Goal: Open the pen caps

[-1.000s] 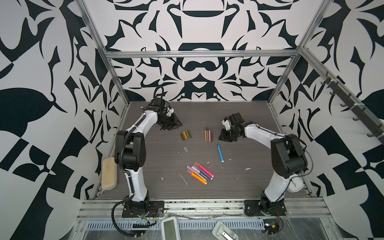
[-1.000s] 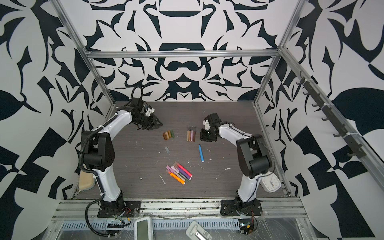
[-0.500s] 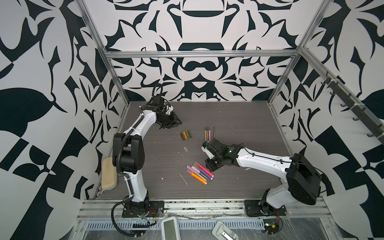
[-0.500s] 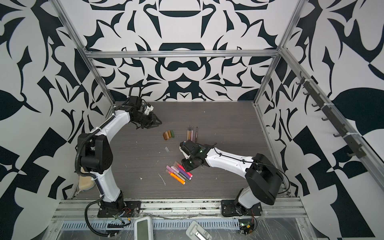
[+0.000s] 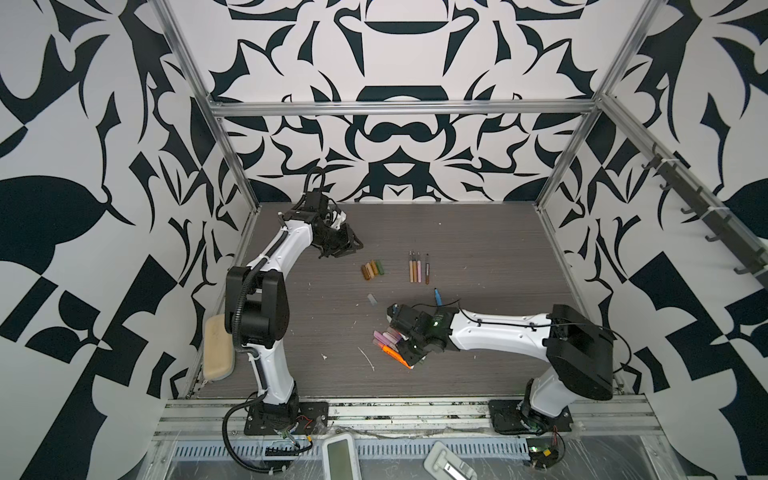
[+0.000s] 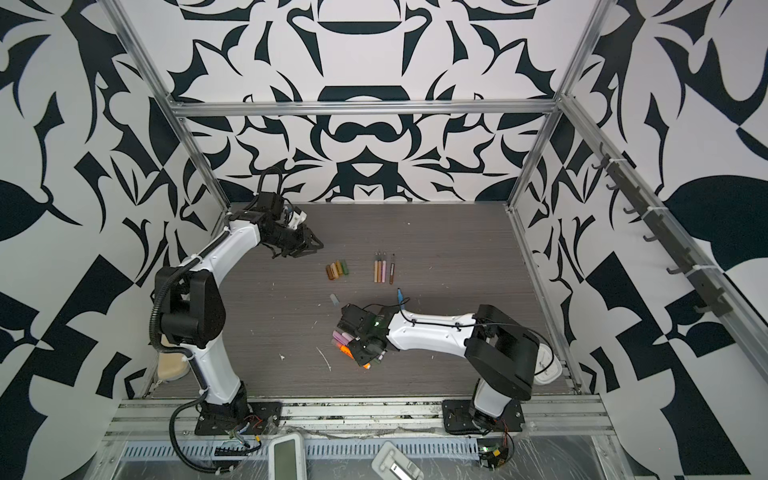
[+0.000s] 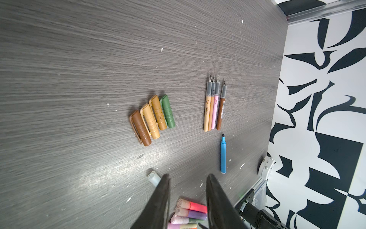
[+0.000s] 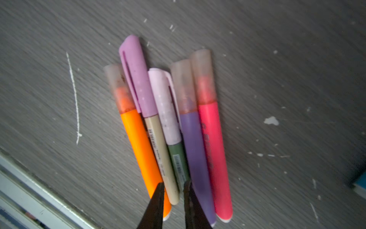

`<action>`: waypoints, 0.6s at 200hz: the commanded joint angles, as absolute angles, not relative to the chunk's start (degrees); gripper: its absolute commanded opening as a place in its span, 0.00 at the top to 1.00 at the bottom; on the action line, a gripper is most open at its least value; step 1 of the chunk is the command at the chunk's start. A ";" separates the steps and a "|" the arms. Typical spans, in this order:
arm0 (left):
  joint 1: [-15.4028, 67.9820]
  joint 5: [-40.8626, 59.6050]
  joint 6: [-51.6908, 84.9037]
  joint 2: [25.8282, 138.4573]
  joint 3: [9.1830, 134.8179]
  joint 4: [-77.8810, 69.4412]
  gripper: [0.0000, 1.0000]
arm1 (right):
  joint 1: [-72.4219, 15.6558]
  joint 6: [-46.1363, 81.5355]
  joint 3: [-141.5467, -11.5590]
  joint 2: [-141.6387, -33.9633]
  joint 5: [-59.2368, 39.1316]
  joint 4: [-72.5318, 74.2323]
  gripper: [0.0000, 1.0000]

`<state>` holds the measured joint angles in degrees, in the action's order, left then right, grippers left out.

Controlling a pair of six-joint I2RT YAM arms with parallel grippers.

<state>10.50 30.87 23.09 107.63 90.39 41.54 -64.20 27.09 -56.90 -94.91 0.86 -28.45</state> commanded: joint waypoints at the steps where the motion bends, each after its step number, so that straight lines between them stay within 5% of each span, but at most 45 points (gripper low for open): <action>1: 10.28 30.76 22.85 106.08 89.57 42.25 0.66 | -65.98 28.04 -59.88 -96.24 3.43 -30.58 0.78; 120: 10.28 31.55 23.09 106.17 89.48 42.18 0.66 | -70.90 27.55 -62.58 -103.43 6.21 -33.02 0.76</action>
<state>10.50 30.89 23.11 107.63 90.39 41.52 -68.79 27.24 -61.34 -101.67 3.84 -30.06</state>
